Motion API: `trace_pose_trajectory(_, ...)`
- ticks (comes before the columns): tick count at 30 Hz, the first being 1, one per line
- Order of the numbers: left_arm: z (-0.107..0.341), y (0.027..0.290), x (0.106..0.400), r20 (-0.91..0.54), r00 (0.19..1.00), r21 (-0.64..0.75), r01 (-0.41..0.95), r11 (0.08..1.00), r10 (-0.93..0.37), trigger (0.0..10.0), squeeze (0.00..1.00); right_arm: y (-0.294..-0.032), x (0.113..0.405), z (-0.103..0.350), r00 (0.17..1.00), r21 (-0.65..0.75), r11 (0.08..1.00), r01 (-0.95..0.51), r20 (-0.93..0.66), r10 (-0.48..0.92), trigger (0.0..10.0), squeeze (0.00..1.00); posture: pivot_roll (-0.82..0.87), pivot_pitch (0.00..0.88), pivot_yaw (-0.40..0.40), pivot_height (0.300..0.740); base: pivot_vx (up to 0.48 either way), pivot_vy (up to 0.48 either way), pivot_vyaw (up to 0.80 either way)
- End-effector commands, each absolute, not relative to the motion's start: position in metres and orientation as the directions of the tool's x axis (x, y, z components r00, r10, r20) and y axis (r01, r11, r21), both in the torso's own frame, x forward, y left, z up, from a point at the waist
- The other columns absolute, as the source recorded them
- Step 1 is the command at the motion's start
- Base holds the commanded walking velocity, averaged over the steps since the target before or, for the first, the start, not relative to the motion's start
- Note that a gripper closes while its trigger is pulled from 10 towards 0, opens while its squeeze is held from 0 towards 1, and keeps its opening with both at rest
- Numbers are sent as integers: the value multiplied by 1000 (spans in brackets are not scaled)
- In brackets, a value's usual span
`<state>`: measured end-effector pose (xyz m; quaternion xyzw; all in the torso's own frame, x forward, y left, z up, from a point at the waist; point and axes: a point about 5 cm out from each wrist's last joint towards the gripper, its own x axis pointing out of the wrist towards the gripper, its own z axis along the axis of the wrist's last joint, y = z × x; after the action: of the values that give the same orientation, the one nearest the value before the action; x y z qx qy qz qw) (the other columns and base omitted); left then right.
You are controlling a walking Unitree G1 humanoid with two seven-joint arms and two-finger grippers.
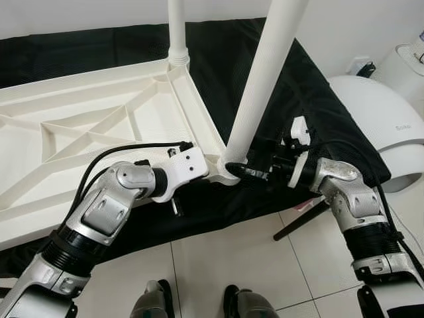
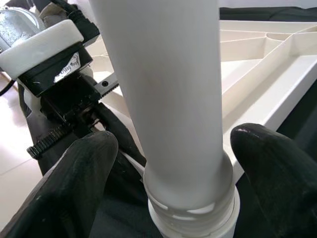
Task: Building children table
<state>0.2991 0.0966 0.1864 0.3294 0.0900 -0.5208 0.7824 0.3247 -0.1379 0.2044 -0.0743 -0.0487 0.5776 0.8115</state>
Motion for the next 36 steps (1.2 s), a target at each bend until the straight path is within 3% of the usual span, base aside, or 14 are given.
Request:
trace_pose_trajectory(1,167,101,295,-550,418,371,898,237,-723,10000,0,-138,327,207,313,-206,303,-930,-14,950,10000,0,-4,201,-19,740,0,0,0)
trace_pose_trajectory(22,167,104,295,-559,415,371,899,232,-717,10000,0,-128,346,222,259,-322,239,-916,-20,966,10000,0,10,210,-13,740,0,0,0)
trace_pose_trajectory(23,167,104,295,-559,415,371,899,232,-718,10000,0,-128,347,222,251,-322,230,-918,-24,968,9098,0,11,213,-13,740,0,0,0)
trace_pose_trajectory(25,167,104,295,-559,415,371,899,232,-718,10000,0,-128,347,222,251,-322,230,-918,-24,968,9098,0,11,213,-13,740,0,0,0)
trace_pose_trajectory(26,167,105,294,-560,415,371,900,230,-717,10000,0,-128,347,220,230,-314,206,-927,-42,972,10000,0,13,213,-11,740,0,0,0)
trace_pose_trajectory(33,168,105,294,-562,414,372,900,228,-716,10000,0,-128,347,219,195,-300,167,-939,-65,979,10000,0,15,212,-10,740,0,0,0)
trace_pose_trajectory(35,167,105,295,-564,415,373,899,227,-715,10000,0,-128,347,218,187,-299,159,-941,-68,980,8588,0,18,210,-11,740,0,0,0)
trace_pose_trajectory(36,168,106,294,-563,415,374,899,227,-715,10000,0,-127,347,218,181,-295,154,-943,-65,981,7137,0,18,210,-11,740,0,0,0)
